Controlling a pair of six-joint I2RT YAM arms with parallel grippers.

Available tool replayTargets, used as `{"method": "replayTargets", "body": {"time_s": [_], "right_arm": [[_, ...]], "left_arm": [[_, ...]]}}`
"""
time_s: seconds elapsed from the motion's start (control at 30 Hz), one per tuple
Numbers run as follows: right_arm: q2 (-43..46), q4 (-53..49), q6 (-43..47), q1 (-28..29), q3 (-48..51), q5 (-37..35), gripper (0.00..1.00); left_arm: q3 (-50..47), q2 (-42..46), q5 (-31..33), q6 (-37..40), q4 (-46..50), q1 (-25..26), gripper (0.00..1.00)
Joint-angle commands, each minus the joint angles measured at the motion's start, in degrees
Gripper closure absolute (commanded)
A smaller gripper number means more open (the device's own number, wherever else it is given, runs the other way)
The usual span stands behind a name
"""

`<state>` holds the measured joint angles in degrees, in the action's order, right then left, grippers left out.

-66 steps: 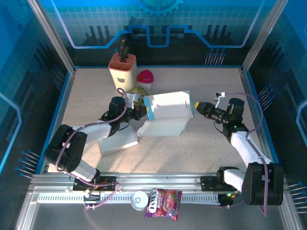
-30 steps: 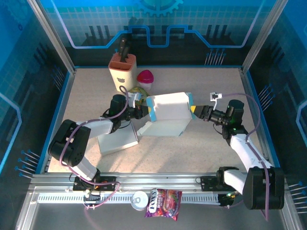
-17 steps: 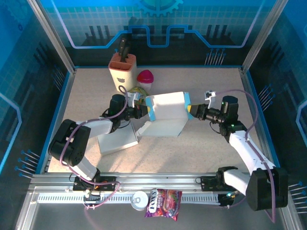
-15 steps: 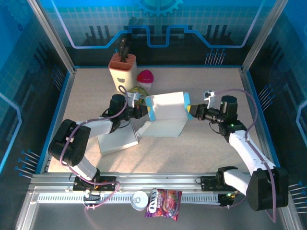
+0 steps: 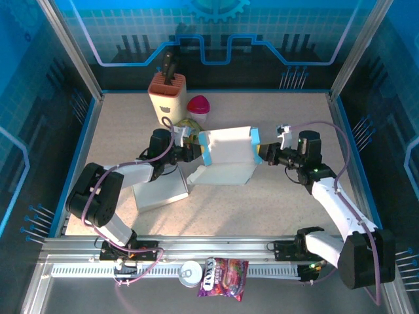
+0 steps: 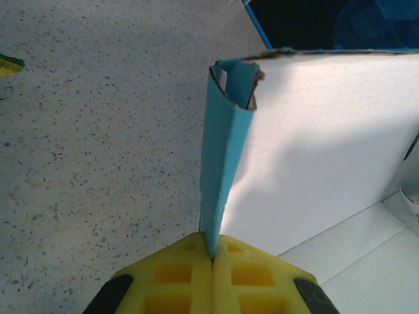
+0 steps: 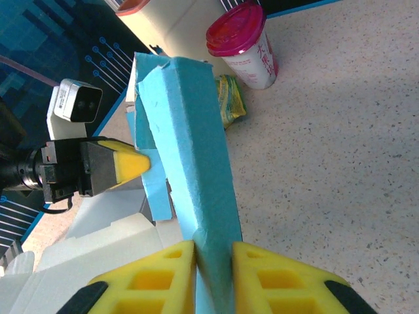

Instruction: Fold the paper box

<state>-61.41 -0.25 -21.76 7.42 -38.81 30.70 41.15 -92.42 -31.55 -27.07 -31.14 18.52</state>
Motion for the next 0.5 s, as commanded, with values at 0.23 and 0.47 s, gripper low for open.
{"method": "replayTargets", "body": {"time_s": [0.23,0.47], "right_arm": [[0.72,-2.65,2.46,4.29,-2.03,-5.39,0.73],[2.02,-3.38,2.51,4.34,-2.37,-5.33,0.70]], "left_arm": [[2.21,2.33,1.18,1.41,2.08,1.52,1.00],[2.37,2.42,2.10,2.32,3.26,1.69,1.00]]}}
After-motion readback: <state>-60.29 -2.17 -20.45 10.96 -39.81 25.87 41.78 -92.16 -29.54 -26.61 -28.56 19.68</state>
